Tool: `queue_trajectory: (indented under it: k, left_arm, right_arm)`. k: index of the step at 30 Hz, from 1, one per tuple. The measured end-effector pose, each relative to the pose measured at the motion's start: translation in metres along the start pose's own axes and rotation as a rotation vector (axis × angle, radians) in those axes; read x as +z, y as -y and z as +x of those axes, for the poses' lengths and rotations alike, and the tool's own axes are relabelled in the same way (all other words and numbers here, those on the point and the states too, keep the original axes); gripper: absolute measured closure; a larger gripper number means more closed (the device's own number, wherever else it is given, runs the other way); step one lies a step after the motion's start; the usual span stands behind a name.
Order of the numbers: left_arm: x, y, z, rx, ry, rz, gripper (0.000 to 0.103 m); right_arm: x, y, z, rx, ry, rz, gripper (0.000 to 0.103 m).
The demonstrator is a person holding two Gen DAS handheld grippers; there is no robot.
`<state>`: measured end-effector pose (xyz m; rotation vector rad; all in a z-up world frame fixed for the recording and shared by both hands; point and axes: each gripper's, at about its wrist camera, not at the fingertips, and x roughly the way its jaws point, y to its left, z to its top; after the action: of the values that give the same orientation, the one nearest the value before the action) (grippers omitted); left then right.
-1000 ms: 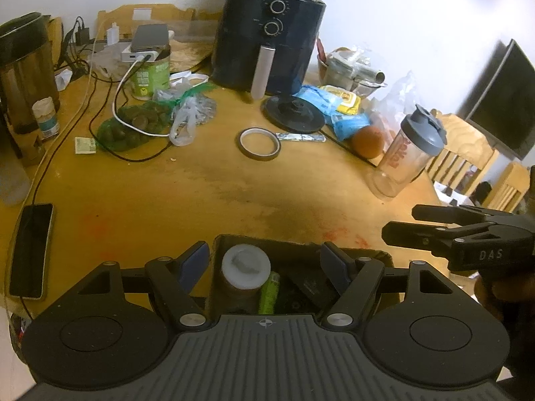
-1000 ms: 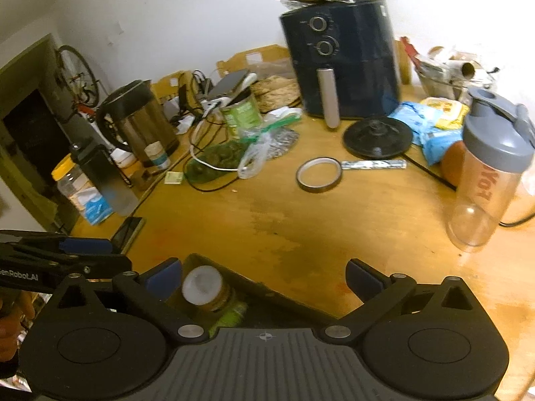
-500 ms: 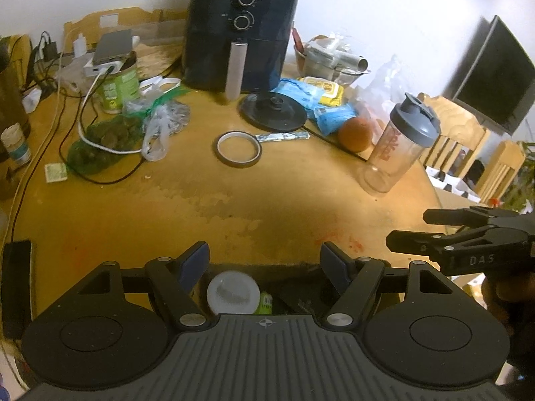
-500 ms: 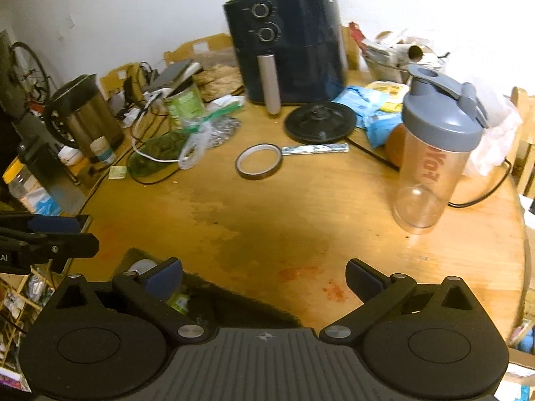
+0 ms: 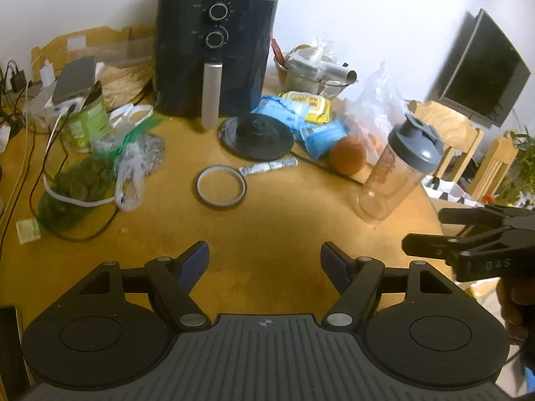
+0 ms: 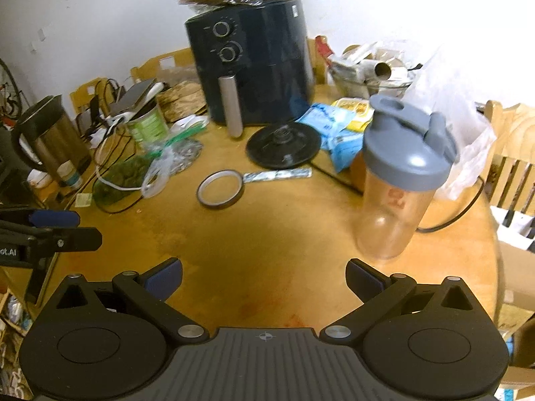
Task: Organize objects
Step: 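Withdraw both grippers and move the left toward the thin tape ring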
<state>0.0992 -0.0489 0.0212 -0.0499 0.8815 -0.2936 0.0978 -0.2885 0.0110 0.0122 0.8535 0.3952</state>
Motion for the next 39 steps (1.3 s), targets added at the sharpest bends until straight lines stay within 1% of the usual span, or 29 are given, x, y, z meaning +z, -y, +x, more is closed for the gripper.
queue_trajectory:
  k: [5,8,10,18,21,27,30,36,39]
  left_arm:
    - [0.022,-0.003,0.008,0.004,0.028,0.036,0.029]
    - [0.032,-0.004,0.014,0.005,0.037,0.058,0.025]
    - [0.036,-0.005,0.018,0.005,0.038,0.071,0.025]
    - [0.039,-0.015,0.045,0.000,-0.023,0.116,0.025]
    - [0.040,-0.020,0.055,-0.001,-0.042,0.128,0.025]
    - [0.042,-0.027,0.075,-0.014,-0.066,0.160,0.025]
    - [0.045,-0.029,0.086,-0.027,-0.077,0.193,0.025]
    - [0.049,-0.031,0.105,-0.041,-0.074,0.278,0.026]
    - [0.049,-0.033,0.116,-0.044,-0.088,0.293,0.026]
  right_arm:
    - [0.012,0.004,0.002,-0.036,0.035,0.015,0.000]
    - [0.013,0.005,0.003,-0.073,0.057,0.016,0.000]
    - [0.013,0.005,0.005,-0.087,0.066,0.022,0.000]
    - [0.000,0.006,0.014,-0.140,0.070,0.060,0.000]
    - [-0.006,0.006,0.016,-0.148,0.081,0.063,0.000]
    - [-0.009,0.003,0.022,-0.159,0.058,0.063,0.000]
    - [-0.006,0.002,0.023,-0.161,0.052,0.065,0.000]
    - [-0.001,0.002,0.024,-0.158,0.041,0.069,0.000]
    - [0.000,0.002,0.025,-0.157,0.031,0.074,0.000]
